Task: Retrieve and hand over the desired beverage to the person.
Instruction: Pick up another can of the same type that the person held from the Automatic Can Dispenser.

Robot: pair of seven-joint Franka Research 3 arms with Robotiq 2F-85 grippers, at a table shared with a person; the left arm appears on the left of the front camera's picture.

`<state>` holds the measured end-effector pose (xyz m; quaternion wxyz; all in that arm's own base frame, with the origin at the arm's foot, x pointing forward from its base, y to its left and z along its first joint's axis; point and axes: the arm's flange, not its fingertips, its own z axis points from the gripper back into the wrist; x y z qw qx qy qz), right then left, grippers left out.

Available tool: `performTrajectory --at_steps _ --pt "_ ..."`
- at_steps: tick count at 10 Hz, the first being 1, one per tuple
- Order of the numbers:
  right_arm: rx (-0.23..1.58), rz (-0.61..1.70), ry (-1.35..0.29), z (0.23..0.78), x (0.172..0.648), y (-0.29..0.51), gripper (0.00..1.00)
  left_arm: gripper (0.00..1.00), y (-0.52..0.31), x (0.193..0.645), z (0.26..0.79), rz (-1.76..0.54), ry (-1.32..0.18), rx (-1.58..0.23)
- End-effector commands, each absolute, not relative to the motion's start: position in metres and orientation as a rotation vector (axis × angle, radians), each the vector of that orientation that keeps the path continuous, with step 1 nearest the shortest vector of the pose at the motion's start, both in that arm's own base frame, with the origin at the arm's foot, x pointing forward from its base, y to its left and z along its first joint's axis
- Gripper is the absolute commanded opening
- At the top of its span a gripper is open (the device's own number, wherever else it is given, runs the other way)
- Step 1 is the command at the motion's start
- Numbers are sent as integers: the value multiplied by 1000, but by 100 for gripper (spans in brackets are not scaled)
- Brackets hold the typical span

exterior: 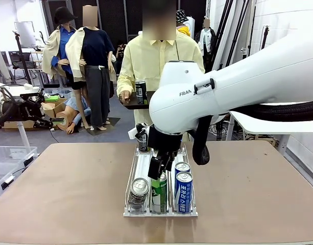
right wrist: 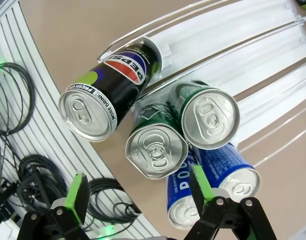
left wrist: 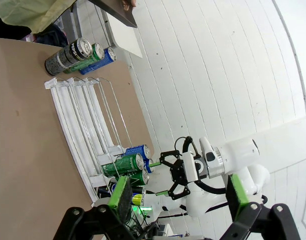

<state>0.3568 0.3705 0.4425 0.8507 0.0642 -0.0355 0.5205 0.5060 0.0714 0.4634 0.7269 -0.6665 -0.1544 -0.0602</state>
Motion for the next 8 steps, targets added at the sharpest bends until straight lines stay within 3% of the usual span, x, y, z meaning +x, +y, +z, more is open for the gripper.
performTrajectory --at_steps 1,8 --pt "102 1074 -81 431 361 370 100 100 72 504 465 -129 -347 -1460" --pt "58 1044 -109 415 375 372 100 100 72 504 465 -129 -347 -1460"
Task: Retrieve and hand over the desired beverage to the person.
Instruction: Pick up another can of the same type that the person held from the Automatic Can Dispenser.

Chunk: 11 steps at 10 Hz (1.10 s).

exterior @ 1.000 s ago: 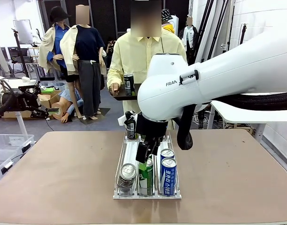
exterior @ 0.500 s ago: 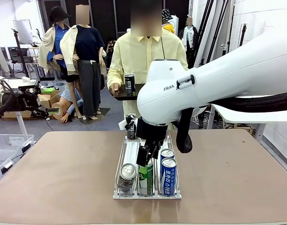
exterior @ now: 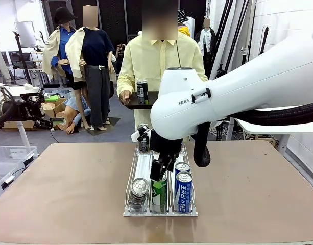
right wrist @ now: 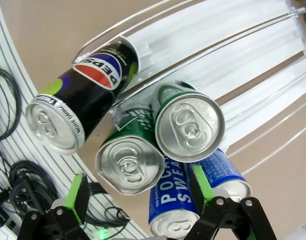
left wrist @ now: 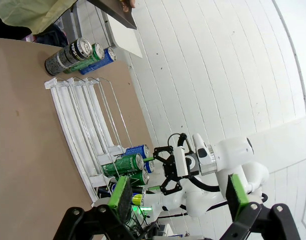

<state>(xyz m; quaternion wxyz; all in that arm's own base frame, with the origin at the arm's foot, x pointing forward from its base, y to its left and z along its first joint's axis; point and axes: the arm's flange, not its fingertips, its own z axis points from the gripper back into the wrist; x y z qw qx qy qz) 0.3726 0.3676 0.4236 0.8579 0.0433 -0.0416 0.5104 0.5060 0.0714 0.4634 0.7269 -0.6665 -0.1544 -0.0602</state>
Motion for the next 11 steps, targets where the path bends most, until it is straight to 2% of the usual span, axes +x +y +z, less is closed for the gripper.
performTrajectory --at_steps 1,11 --pt "63 1048 -112 413 377 373 100 100 72 504 465 -129 -347 -1460" --pt "88 944 -142 399 389 382 100 100 72 504 465 -129 -347 -1460"
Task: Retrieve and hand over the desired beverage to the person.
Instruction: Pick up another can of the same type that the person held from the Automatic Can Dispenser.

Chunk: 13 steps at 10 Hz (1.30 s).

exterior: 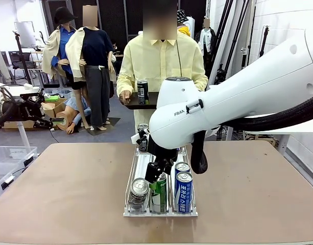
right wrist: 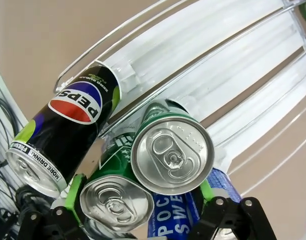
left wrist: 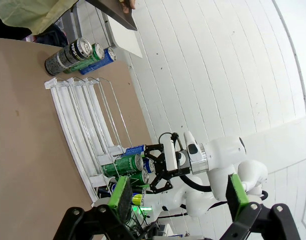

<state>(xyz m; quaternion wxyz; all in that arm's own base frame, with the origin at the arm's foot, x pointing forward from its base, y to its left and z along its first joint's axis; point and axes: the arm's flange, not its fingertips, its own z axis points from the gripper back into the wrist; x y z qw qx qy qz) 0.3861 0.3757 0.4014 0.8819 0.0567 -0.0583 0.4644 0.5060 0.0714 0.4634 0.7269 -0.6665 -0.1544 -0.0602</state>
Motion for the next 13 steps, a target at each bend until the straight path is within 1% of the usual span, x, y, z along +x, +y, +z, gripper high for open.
performTrajectory --at_steps 1,2,3,5,9,10,13 --pt "91 944 -131 398 388 383 100 100 72 504 465 -129 -347 -1460" --pt "89 931 -127 397 389 384 100 100 72 504 465 -129 -347 -1460" --pt "92 929 -127 397 389 384 94 100 72 504 465 -129 -347 -1460" --pt "95 917 -137 397 390 384 68 100 72 504 465 -129 -347 -1460" --pt "101 915 -131 398 392 383 12 100 72 504 465 -129 -347 -1460" --pt "103 915 -125 398 393 383 0 100 72 504 465 -129 -347 -1460" --pt "114 910 -90 399 396 382 0 100 72 504 465 -129 -347 -1460"
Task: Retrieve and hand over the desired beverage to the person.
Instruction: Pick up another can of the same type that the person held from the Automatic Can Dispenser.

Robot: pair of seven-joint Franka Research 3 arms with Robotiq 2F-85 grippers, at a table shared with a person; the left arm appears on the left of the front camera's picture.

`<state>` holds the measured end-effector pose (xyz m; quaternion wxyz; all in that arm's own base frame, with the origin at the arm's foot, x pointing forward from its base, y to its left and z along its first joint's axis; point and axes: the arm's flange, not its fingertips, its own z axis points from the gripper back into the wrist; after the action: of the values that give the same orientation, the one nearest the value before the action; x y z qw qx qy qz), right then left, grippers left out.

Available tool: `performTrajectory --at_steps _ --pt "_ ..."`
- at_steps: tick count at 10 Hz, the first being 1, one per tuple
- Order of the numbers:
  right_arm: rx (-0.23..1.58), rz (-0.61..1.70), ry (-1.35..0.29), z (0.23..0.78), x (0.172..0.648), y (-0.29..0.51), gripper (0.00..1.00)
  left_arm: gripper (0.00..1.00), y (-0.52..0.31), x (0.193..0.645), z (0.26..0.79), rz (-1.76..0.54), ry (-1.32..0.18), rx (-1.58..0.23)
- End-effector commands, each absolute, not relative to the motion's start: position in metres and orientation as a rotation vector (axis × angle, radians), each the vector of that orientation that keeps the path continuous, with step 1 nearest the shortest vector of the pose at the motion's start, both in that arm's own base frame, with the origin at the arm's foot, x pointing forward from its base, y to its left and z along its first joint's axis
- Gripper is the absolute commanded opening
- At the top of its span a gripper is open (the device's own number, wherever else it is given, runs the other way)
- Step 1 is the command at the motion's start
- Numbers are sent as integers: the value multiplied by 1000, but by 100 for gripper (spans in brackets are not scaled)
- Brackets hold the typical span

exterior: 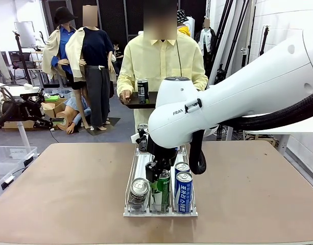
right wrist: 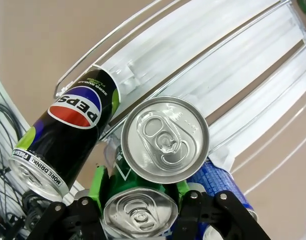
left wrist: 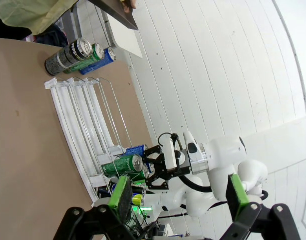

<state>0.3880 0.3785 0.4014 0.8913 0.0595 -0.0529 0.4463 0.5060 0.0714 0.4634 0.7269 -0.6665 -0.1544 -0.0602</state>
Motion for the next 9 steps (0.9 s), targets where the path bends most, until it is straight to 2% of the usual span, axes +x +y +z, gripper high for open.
performTrajectory --at_steps 1,2,9 --pt "109 953 -66 399 398 382 0 100 72 504 465 -129 -347 -1460" --pt "123 926 -110 401 388 379 0 100 72 504 465 -129 -347 -1460" --pt "123 926 -110 401 388 379 0 100 72 504 465 -129 -347 -1460"
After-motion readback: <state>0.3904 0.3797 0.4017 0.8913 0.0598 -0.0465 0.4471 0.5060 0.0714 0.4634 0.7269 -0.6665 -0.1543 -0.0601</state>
